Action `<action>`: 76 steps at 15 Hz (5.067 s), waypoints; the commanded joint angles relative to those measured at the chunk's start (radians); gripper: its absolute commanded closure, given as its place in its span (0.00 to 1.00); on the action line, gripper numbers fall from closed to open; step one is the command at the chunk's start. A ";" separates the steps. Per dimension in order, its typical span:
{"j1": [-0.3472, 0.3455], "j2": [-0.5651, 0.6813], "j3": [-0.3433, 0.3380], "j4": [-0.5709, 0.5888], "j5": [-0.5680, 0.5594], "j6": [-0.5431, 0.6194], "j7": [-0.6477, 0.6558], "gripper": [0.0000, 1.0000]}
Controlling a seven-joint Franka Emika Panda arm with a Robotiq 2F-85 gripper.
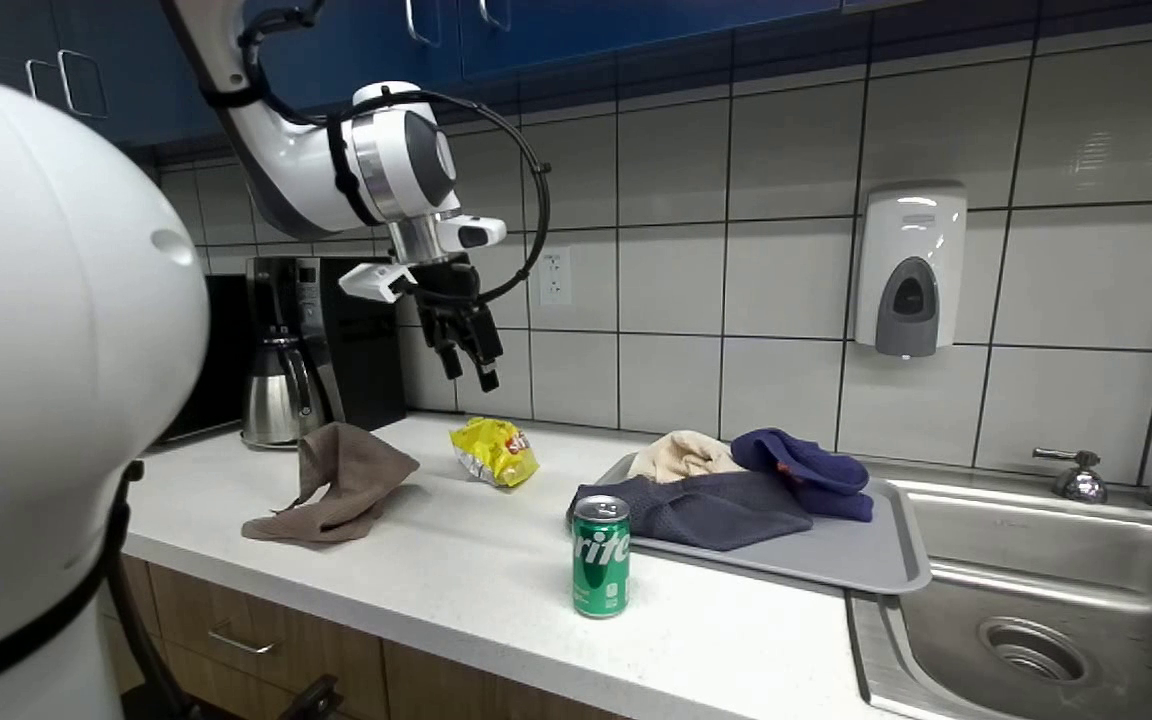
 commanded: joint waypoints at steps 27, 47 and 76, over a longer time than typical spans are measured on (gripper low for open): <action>-0.222 0.280 -0.284 0.231 0.067 0.084 -0.164 0.00; -0.201 0.644 -0.404 0.616 0.141 0.056 -0.124 0.00; -0.193 0.773 -0.456 0.757 0.229 0.033 -0.122 0.98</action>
